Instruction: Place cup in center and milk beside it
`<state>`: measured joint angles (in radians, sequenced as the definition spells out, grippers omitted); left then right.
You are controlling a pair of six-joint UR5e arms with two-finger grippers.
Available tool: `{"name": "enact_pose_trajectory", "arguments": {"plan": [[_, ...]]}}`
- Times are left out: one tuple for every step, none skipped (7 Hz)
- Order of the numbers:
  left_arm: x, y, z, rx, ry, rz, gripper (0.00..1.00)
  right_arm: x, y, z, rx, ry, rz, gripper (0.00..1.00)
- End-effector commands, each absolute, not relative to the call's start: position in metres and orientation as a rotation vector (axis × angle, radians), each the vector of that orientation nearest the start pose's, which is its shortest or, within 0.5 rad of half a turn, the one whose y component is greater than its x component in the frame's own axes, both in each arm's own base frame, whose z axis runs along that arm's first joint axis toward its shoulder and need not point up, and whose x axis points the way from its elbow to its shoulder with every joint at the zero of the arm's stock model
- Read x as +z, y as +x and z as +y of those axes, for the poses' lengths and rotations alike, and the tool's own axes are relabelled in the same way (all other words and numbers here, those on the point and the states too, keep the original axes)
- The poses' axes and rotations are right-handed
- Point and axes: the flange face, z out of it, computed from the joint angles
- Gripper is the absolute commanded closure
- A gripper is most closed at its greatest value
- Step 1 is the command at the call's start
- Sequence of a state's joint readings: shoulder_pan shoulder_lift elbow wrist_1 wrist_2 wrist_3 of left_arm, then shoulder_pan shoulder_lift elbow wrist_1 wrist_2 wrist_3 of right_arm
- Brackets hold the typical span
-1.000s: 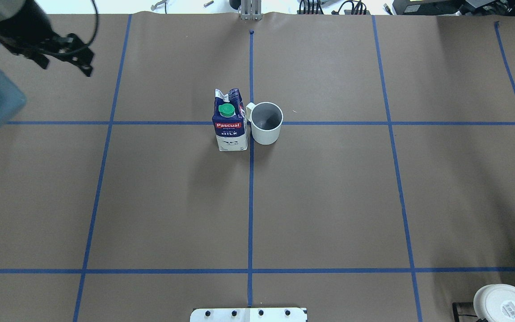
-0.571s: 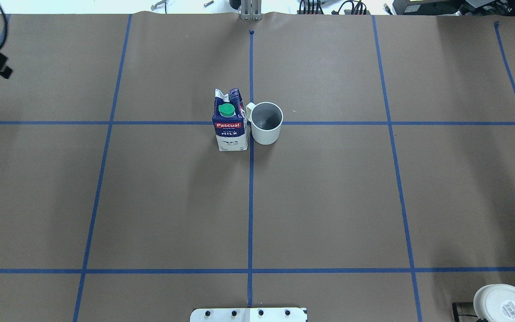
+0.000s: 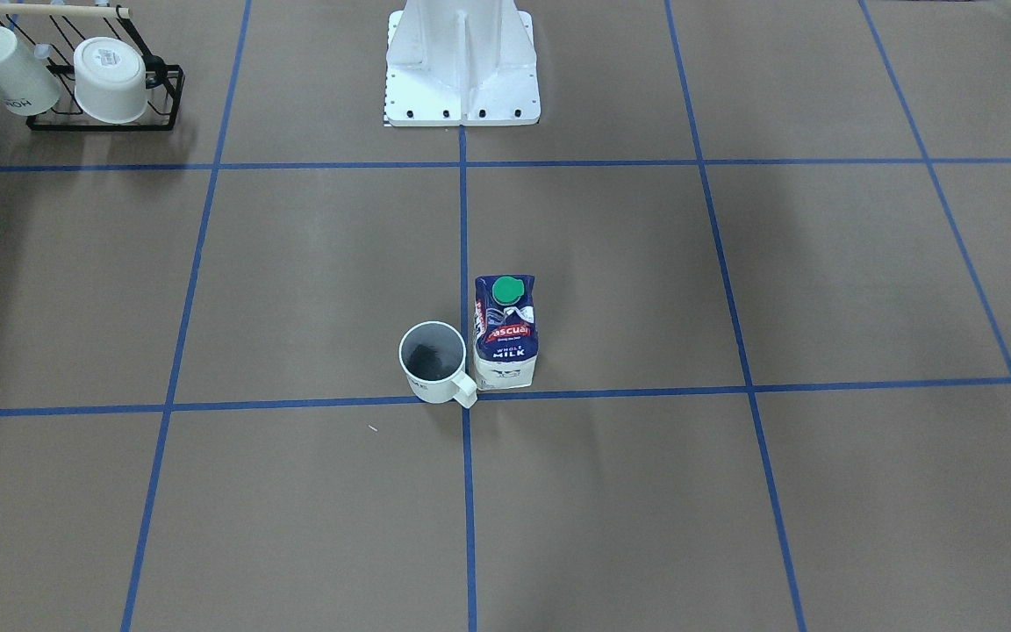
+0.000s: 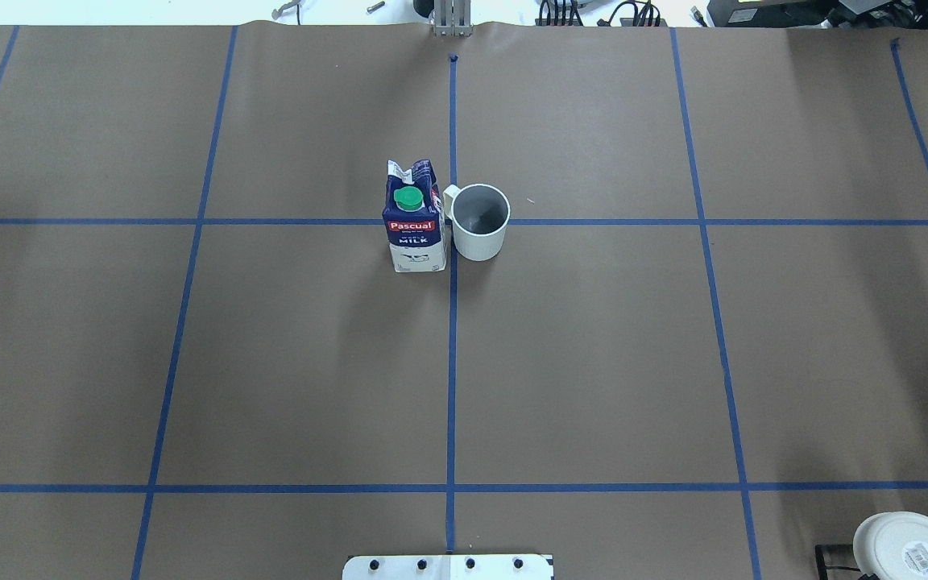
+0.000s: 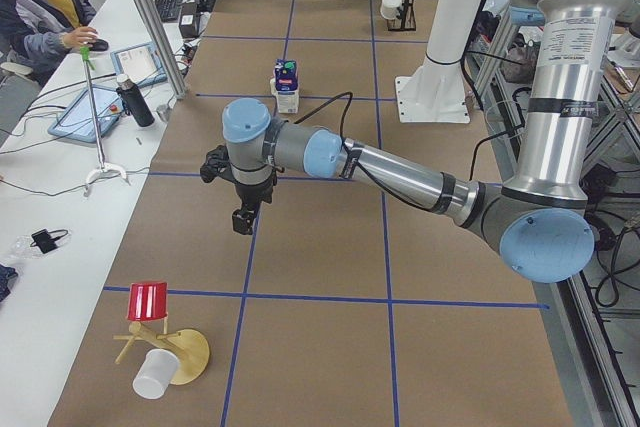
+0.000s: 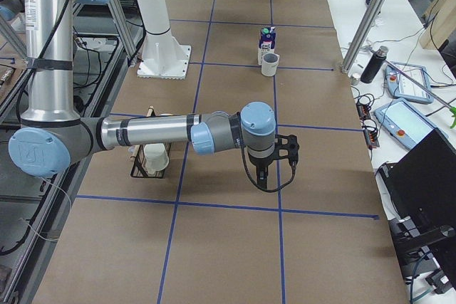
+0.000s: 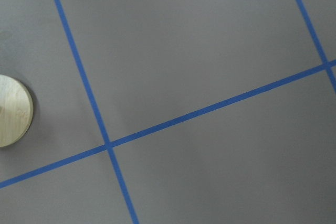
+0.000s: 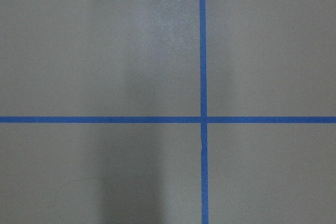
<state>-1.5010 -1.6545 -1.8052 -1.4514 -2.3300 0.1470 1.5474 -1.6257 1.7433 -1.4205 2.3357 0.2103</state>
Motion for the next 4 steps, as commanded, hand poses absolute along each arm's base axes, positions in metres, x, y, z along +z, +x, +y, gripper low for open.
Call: {"name": "enact_pose_trajectory", "arguments": {"plan": [[0.529,-0.035,-0.519,0.254,0.189,0.740,0.02,0.580,0.053,-0.486,0.070,0.176,-0.766,0.00],[0.534,-0.037,-0.511,0.253,0.190,0.751,0.02,0.581,0.049,-0.487,0.063,0.172,-0.765,0.00],[0.523,-0.038,-0.514,0.261,0.212,0.744,0.02,0.581,0.049,-0.492,0.064,0.173,-0.764,0.00],[0.521,-0.037,-0.515,0.264,0.216,0.742,0.02,0.579,0.049,-0.493,0.063,0.176,-0.764,0.00]]}}
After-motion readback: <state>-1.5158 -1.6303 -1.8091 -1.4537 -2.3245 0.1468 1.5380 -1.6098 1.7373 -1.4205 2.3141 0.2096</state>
